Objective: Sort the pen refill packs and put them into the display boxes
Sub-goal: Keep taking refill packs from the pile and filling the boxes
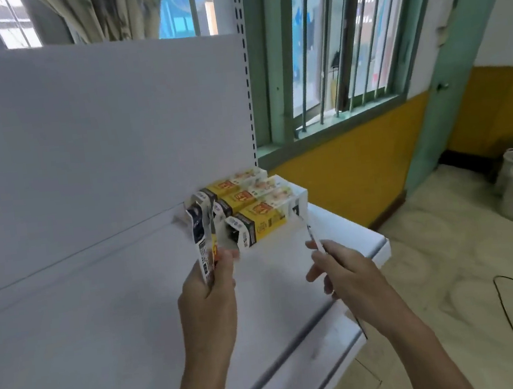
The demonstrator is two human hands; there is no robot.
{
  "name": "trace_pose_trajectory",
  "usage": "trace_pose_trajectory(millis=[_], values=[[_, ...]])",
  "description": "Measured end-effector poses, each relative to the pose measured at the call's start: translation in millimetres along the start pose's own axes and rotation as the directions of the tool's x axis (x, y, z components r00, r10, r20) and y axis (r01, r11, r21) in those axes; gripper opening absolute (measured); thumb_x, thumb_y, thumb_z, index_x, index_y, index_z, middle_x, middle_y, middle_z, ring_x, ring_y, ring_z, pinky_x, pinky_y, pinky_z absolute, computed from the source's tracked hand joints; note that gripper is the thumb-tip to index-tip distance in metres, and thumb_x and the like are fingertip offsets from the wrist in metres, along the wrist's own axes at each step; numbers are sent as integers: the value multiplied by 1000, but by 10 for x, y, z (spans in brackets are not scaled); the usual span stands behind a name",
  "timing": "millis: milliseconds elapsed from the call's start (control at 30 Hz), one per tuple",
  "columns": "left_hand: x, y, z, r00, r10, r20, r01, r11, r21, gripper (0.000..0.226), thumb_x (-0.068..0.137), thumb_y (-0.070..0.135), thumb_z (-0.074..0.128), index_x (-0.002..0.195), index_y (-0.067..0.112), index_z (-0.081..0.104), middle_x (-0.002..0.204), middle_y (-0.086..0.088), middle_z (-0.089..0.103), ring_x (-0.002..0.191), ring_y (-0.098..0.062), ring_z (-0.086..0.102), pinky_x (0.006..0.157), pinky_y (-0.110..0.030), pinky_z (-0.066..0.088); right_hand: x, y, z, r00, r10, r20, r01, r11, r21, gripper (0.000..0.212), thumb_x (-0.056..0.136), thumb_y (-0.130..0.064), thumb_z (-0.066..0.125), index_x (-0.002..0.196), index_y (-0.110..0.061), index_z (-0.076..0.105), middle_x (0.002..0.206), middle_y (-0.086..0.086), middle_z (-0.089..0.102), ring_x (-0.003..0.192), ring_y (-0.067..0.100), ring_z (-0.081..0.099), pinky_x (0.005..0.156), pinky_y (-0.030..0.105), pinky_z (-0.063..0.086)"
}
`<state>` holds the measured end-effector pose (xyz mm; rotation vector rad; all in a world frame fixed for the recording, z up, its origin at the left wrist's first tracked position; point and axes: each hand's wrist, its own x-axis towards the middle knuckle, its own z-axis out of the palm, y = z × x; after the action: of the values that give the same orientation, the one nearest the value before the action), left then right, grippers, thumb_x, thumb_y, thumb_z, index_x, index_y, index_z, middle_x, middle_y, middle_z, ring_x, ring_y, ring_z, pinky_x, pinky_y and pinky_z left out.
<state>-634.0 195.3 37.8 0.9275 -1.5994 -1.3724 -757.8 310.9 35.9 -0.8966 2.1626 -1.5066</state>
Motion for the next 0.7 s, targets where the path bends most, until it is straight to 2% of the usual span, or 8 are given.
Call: trace_pose_trajectory(millis=[133, 200, 300, 400, 500, 567, 633, 700], values=[[275, 41, 251, 997, 80, -19, -76, 982, 175, 21, 88, 26, 55, 70, 21, 63, 42, 5, 46, 37, -8, 39, 38, -16, 28, 523, -81, -121, 998, -70, 2, 70, 993, -97, 25, 97, -35, 35, 83, -39, 56, 81, -6, 64, 60, -6, 50, 57, 19, 37], [382, 27, 280, 985, 156, -75, -131, 957, 259, 26, 92, 33, 47, 74, 23, 64, 53, 2, 55, 46, -8, 47, 43, -17, 33, 776, -100, -107, 990, -139, 18, 140, 981, -135, 28, 96, -40, 34, 85, -31, 59, 79, -7, 64, 61, -4, 51, 54, 17, 36], [495, -54, 227, 942, 289, -172, -209, 902, 377, 37, 90, 52, 37, 81, 24, 59, 64, 2, 59, 61, -7, 55, 51, -18, 36, 1169, -112, -7, 952, -267, 150, 301, 911, -284, 33, 96, -42, 32, 81, -27, 57, 76, -7, 62, 70, 8, 56, 61, 31, 45], [539, -130, 246, 926, 293, -237, -153, 868, 472, 29, 86, 46, 38, 80, 28, 60, 54, 1, 53, 53, -13, 51, 48, -20, 34, 1552, -137, 111, 882, -361, 304, 458, 809, -368, 39, 95, -44, 32, 86, -19, 61, 79, -3, 63, 75, 15, 57, 70, 39, 49], [574, -166, 372, 923, 261, -284, -80, 850, 521, 18, 88, 27, 58, 74, 18, 63, 53, 9, 50, 53, -8, 46, 46, -19, 32, 1868, -143, 197, 794, -380, 475, 574, 726, -379, 27, 87, -49, 49, 94, -27, 62, 89, -9, 60, 81, 13, 54, 69, 34, 46], [596, -185, 459, 914, 286, -287, -74, 814, 576, 8, 81, 21, 68, 75, 22, 62, 53, 10, 50, 60, -6, 51, 51, -16, 37, 2007, -124, 230, 730, -328, 600, 629, 665, -403, 32, 75, -49, 65, 102, -33, 60, 98, -13, 57, 87, 12, 52, 68, 30, 42], [584, -215, 542, 925, 285, -250, -77, 788, 611, 19, 73, 32, 75, 82, 34, 59, 71, 14, 57, 70, -6, 56, 52, -13, 40, 2083, -105, 237, 679, -303, 668, 674, 618, -405, 43, 69, -43, 73, 109, -36, 59, 104, -12, 54, 94, 12, 52, 72, 29, 43], [554, -240, 604, 930, 297, -216, -86, 748, 659, 33, 64, 49, 72, 92, 38, 59, 90, 20, 58, 78, -2, 58, 59, -6, 41, 2112, -112, 221, 634, -320, 704, 715, 590, -375, 45, 66, -39, 76, 108, -31, 62, 105, -8, 55, 95, 14, 52, 77, 30, 46]])
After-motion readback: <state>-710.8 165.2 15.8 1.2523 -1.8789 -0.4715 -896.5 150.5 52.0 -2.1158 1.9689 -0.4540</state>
